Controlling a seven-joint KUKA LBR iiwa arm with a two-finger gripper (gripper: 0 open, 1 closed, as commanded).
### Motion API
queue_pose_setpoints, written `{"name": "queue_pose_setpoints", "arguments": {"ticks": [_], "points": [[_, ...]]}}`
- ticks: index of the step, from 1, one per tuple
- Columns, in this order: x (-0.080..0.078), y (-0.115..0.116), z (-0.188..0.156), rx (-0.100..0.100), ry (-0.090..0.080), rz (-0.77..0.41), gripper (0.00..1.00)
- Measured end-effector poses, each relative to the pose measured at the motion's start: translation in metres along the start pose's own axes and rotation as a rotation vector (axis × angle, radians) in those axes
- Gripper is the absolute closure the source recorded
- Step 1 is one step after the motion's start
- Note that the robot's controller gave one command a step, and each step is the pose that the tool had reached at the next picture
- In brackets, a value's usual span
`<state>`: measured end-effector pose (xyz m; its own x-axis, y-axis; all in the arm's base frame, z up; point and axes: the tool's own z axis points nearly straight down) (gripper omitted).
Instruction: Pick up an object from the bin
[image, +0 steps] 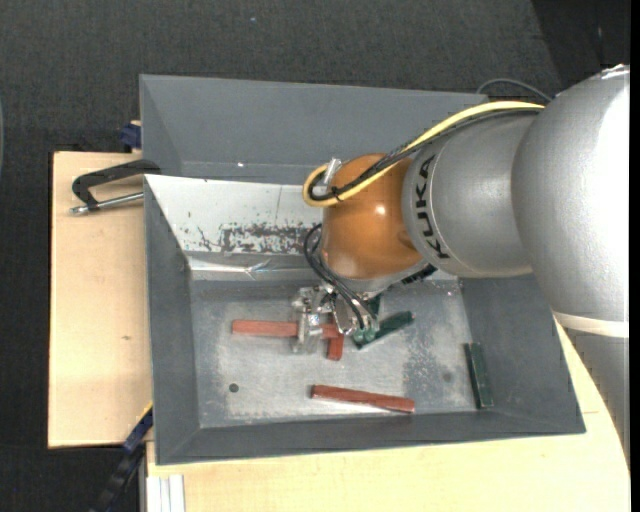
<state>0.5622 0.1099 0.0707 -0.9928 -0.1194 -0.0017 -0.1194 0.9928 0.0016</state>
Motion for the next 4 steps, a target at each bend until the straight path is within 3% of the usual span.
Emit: {"name": "queue_pose_setpoints", "arguments": {"ticks": [1, 2, 3, 4], "points": [[0.0, 0.0, 0.0, 0.0, 0.0, 0.0, 1.0], [-0.005, 0.015, -0.022, 0.002, 0.006, -0.129, 1.0], [0.034, 0.025, -0.243, 0.0, -0.002, -0.254, 1.0], [0.036, 0.024, -0.25, 0.0, -0.005, -0.25, 1.0]]}}
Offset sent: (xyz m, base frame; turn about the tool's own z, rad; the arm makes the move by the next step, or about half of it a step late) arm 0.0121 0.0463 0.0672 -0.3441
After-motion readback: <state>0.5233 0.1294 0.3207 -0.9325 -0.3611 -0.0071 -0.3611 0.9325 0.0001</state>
